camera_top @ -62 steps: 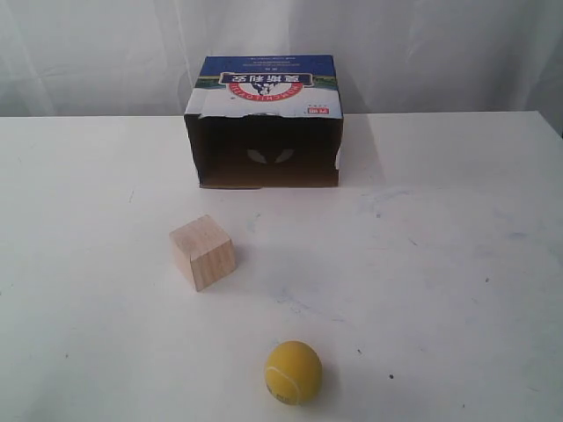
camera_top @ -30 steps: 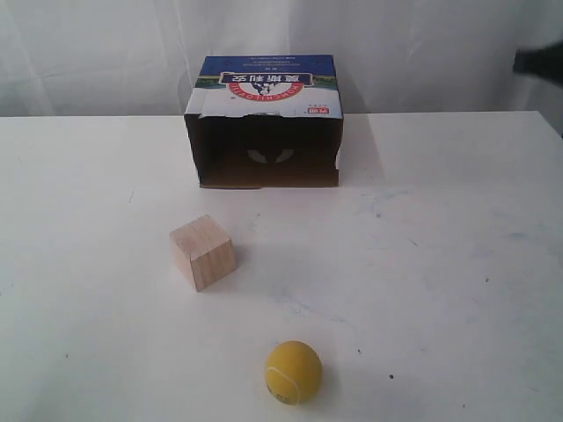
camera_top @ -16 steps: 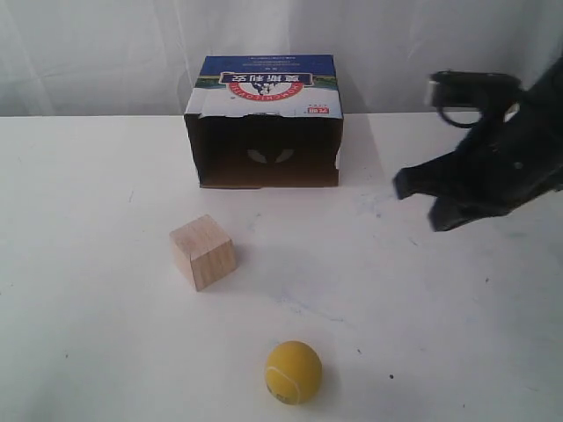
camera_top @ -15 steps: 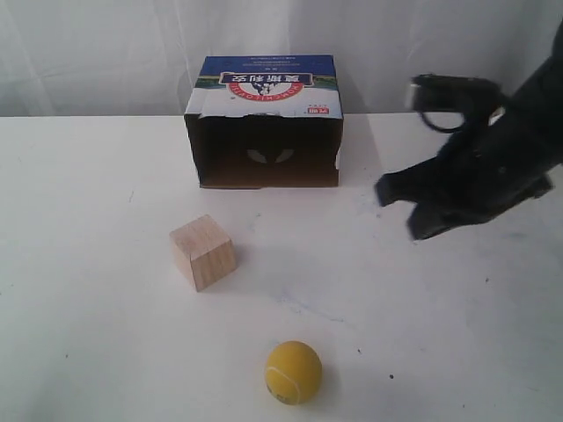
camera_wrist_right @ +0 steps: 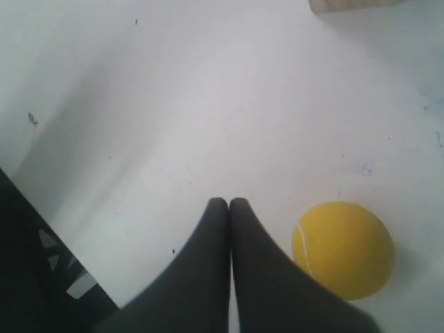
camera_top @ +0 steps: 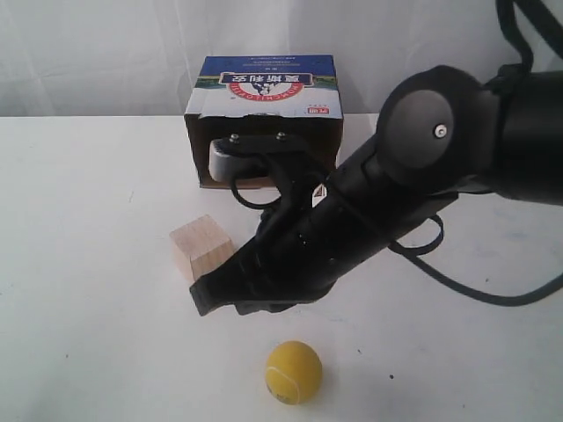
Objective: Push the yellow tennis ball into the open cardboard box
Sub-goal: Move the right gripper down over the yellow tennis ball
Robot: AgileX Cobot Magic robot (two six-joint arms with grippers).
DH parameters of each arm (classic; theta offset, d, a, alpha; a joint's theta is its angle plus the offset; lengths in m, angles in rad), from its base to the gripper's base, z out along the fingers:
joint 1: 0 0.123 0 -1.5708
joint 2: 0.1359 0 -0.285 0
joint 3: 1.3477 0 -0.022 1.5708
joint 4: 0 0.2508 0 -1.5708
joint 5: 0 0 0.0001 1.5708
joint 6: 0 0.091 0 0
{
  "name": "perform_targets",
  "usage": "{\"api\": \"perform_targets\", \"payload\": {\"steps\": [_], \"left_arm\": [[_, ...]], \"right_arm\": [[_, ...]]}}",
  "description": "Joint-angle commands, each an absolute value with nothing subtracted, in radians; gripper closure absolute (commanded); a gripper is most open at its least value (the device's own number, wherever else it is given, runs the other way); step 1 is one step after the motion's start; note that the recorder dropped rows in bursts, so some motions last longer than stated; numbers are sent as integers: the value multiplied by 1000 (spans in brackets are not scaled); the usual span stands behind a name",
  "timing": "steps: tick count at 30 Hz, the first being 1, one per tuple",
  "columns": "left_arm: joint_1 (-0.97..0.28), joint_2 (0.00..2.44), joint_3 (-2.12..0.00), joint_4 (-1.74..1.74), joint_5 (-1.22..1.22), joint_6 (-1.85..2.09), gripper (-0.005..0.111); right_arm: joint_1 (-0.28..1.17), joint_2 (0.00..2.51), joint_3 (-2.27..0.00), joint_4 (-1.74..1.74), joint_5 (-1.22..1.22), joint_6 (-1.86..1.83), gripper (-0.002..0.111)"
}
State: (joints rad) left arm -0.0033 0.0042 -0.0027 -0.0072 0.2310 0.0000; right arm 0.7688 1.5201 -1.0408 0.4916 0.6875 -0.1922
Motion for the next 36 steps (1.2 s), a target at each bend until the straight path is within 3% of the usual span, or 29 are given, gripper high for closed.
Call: {"api": "perform_targets", "payload": {"steps": [1,22,36], "left_arm": [[-4,0,0,-14,232,0,107],[-4,0,0,-14,232,0,107],[-4,0,0,-14,232,0,107]], "right_arm": [[775,1545,-1034,486,803,-204,108],[775,1752,-1034,456,764,-202,108],[775,1752,-1034,90,744,34,108]]}}
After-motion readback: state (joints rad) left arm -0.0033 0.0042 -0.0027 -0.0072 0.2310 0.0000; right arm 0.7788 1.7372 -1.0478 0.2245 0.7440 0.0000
